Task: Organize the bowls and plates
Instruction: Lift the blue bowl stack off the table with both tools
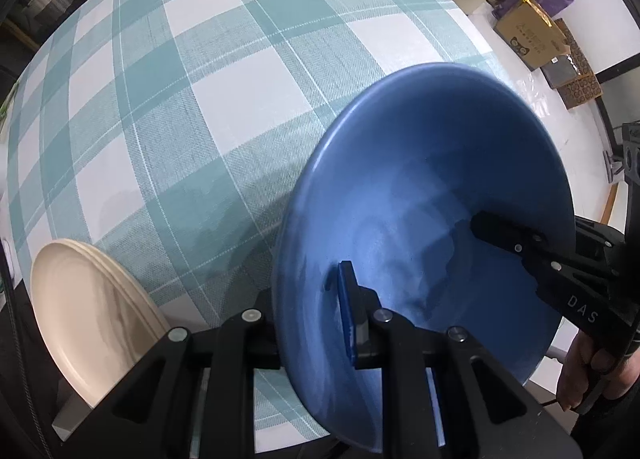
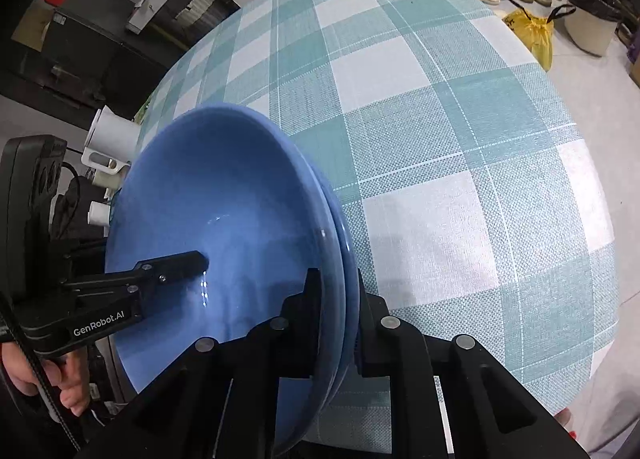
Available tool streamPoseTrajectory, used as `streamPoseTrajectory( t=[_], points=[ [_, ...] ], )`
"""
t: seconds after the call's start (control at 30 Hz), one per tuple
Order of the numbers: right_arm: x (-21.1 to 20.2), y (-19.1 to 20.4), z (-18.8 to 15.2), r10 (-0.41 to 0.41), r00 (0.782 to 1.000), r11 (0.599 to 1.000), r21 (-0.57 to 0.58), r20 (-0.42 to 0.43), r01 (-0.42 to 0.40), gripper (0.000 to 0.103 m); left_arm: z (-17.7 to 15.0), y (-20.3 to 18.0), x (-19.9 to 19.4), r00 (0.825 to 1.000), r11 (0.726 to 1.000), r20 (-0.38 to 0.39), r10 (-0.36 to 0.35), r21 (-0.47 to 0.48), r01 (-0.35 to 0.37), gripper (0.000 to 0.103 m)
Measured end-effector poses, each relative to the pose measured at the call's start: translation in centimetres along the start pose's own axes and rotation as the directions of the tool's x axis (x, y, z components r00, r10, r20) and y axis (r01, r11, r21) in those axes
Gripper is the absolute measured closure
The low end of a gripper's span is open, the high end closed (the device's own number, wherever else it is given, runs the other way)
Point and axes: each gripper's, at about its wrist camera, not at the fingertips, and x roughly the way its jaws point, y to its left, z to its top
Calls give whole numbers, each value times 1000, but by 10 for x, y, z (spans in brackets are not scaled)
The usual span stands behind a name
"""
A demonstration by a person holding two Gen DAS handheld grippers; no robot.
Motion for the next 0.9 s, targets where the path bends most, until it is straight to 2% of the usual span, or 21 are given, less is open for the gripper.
streamPoseTrajectory(
  t=[0.33,0.47,0.63,0.8,0.9],
  points=[
    [6,9,15,-12,994,1000,1,-110,12,91,4,6,0,1000,1000,-18,-1,-23,1,85],
    [11,10,22,-10,991,1000,16,-136,12,92,4,8,1,1000,1000,-26,3,-27,-4,85],
    [13,17,27,-30,992,999,-20,-124,28,92,3,10,5,999,999,-33,-20,-35,19,85],
    [15,27,32,-66,988,996,-61,-142,57,92,-6,5,20,996,1000,-90,-27,-5,27,72],
    [16,29,34,-76,984,995,-70,-159,66,92,-6,4,22,995,1000,-96,-27,-3,27,72]
  ],
)
